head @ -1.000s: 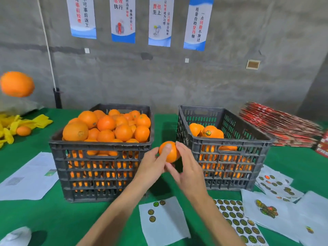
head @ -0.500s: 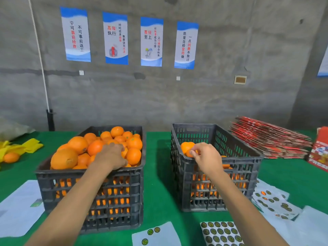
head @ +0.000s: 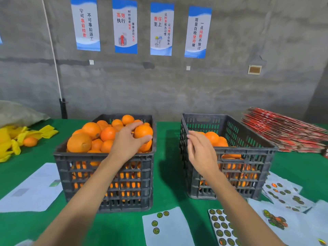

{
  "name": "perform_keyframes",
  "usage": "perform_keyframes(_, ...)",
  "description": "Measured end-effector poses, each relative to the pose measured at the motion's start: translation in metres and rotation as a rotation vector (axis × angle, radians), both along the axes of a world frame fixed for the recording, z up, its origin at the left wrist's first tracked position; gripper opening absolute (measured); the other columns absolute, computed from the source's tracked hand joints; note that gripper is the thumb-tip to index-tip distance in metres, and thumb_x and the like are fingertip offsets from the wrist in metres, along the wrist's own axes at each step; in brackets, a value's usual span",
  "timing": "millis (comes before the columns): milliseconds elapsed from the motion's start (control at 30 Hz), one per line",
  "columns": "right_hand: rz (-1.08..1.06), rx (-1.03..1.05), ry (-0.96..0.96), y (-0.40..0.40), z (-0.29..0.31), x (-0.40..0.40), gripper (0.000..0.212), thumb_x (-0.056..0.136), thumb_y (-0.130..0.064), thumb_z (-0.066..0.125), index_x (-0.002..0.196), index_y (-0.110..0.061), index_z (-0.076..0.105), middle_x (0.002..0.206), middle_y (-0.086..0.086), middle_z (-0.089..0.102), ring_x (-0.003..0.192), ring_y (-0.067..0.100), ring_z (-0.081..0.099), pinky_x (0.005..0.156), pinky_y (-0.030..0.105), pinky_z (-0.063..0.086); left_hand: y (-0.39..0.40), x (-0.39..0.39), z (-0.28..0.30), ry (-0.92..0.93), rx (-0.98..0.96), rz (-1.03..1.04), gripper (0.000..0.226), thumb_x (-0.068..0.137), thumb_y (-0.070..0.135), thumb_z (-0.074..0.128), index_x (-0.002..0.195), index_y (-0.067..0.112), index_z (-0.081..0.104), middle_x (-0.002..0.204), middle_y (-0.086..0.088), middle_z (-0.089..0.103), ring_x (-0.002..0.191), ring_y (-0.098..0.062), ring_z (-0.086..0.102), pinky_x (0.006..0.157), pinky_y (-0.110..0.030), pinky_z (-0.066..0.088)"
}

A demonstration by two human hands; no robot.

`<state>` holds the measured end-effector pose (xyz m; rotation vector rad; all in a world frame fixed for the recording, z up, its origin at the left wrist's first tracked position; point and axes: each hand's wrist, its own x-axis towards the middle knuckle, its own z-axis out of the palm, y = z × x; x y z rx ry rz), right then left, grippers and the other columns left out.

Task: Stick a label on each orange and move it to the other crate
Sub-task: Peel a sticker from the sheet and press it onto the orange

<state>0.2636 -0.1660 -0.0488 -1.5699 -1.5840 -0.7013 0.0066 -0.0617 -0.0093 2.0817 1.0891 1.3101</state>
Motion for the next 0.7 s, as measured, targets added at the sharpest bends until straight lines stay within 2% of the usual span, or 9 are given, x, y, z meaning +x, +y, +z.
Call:
perform_keyframes(67,0.135,0.005,0.012,-0.006,-0.014,-0.018,0.028,0.101,-0.013,0.059,0.126,-0.004,0.069,0.130,0.008,0.067,0.123,0.022,0.061,0.110,0.038,0.047,-0.022,0.012,-0.005,-0.139,-0.022,-0.059,0.066,0.077,0.040,0.089,0.137,0.030,0.065,0.120,0.007,0.070,0.094,0.002,0.062,0.082,-0.014,0.049)
perform_keyframes(133,0.240,-0.022,0.051,-0.012,-0.032,-0.037,0.030,0.102,-0.014,0.058,0.129,-0.004,0.066,0.130,0.007,0.067,0.122,0.020,0.061,0.109,0.033,0.047,-0.047,0.020,-0.018,-0.249,-0.031,-0.124,0.061,0.077,0.035,0.090,0.134,0.031,0.067,0.102,0.010,0.072,0.076,0.007,0.062,0.070,-0.010,0.050)
perform_keyframes(267,0.267,-0.341,0.321,-0.028,-0.084,-0.070,0.034,0.102,-0.018,0.055,0.134,-0.008,0.062,0.129,0.004,0.067,0.118,0.018,0.064,0.105,0.033,0.049,-0.094,0.021,-0.069,-0.426,-0.151,-0.231,0.063,0.074,0.042,0.090,0.131,0.041,0.066,0.112,0.012,0.075,0.099,-0.006,0.073,0.078,-0.018,0.057)
perform_keyframes(400,0.267,-0.682,0.354,-0.041,-0.138,-0.085,0.031,0.102,-0.021,0.060,0.129,-0.007,0.066,0.122,0.007,0.065,0.105,0.019,0.064,0.097,0.038,0.051,-0.119,0.015,-0.131,-0.471,-0.352,-0.252,0.066,0.072,0.047,0.087,0.134,0.042,0.063,0.114,0.017,0.075,0.104,-0.006,0.073,0.083,-0.019,0.057)
perform_keyframes(500,0.211,-0.817,0.399,-0.049,-0.166,-0.092,0.035,0.101,-0.026,0.060,0.131,-0.008,0.064,0.122,0.007,0.061,0.106,0.024,0.060,0.096,0.038,0.049,-0.121,0.011,-0.171,-0.449,-0.479,-0.199,0.069,0.079,0.034,0.088,0.141,0.034,0.059,0.116,0.013,0.075,0.104,-0.004,0.073,0.087,-0.022,0.058)
perform_keyframes(533,0.207,-0.842,0.405,-0.050,-0.172,-0.095,0.034,0.101,-0.028,0.060,0.128,-0.009,0.065,0.120,0.007,0.060,0.105,0.025,0.059,0.094,0.039,0.049,-0.121,0.010,-0.182,-0.451,-0.517,-0.179,0.070,0.080,0.029,0.088,0.143,0.029,0.058,0.115,0.013,0.075,0.103,-0.004,0.073,0.086,-0.020,0.058)
perform_keyframes(600,0.193,-0.874,0.387,-0.053,-0.182,-0.098,0.020,0.098,-0.034,0.062,0.103,-0.015,0.066,0.106,0.005,0.057,0.094,0.025,0.056,0.085,0.039,0.048,-0.119,0.010,-0.201,-0.436,-0.580,-0.152,0.072,0.081,0.025,0.088,0.146,0.024,0.056,0.119,0.011,0.074,0.103,-0.003,0.073,0.087,-0.018,0.058)
perform_keyframes(633,0.187,-0.887,0.372,-0.055,-0.185,-0.099,0.023,0.096,-0.038,0.064,0.089,-0.017,0.060,0.099,0.003,0.054,0.088,0.024,0.053,0.080,0.038,0.047,-0.118,0.010,-0.209,-0.416,-0.599,-0.143,0.072,0.082,0.026,0.087,0.146,0.024,0.055,0.121,0.009,0.073,0.103,-0.003,0.073,0.088,-0.019,0.058)
perform_keyframes(700,0.195,-0.907,0.341,-0.056,-0.189,-0.100,0.034,0.092,-0.049,0.067,0.085,-0.017,0.057,0.093,0.000,0.048,0.087,0.019,0.047,0.078,0.036,0.045,-0.119,0.009,-0.224,-0.360,-0.609,-0.106,0.068,0.085,0.031,0.084,0.146,0.025,0.055,0.123,0.009,0.072,0.102,-0.002,0.073,0.089,-0.022,0.058)
